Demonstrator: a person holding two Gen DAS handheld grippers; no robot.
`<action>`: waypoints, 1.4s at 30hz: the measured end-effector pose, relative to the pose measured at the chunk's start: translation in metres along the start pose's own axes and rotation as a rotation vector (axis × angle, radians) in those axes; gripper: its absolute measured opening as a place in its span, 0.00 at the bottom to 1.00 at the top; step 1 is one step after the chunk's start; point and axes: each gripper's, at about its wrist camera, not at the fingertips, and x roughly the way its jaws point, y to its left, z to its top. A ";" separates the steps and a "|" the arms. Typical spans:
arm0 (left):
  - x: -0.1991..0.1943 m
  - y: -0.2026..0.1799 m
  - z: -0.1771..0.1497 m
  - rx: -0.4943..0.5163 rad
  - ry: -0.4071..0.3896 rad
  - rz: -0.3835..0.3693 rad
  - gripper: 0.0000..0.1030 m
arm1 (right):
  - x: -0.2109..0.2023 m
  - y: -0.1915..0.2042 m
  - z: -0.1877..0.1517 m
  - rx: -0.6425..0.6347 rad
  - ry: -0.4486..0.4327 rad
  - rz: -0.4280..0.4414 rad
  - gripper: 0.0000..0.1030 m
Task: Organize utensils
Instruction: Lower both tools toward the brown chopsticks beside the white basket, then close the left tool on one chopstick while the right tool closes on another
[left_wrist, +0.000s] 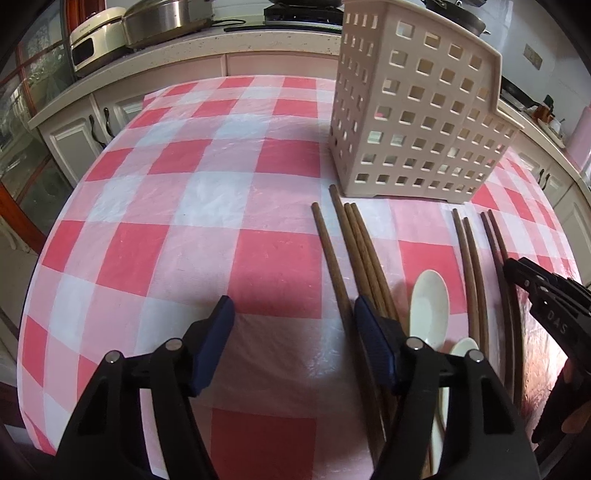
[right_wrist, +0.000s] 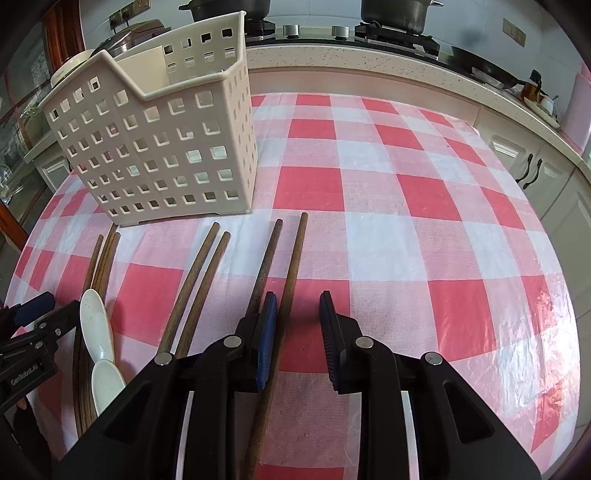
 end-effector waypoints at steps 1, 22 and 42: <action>0.000 -0.001 0.000 0.004 0.000 0.002 0.58 | 0.000 0.000 0.000 -0.002 0.001 0.001 0.24; -0.004 0.002 0.010 0.021 -0.026 -0.052 0.06 | -0.019 -0.005 -0.006 0.015 -0.075 0.029 0.09; -0.085 0.012 -0.004 0.014 -0.226 -0.086 0.06 | -0.077 -0.022 -0.015 0.088 -0.173 0.087 0.11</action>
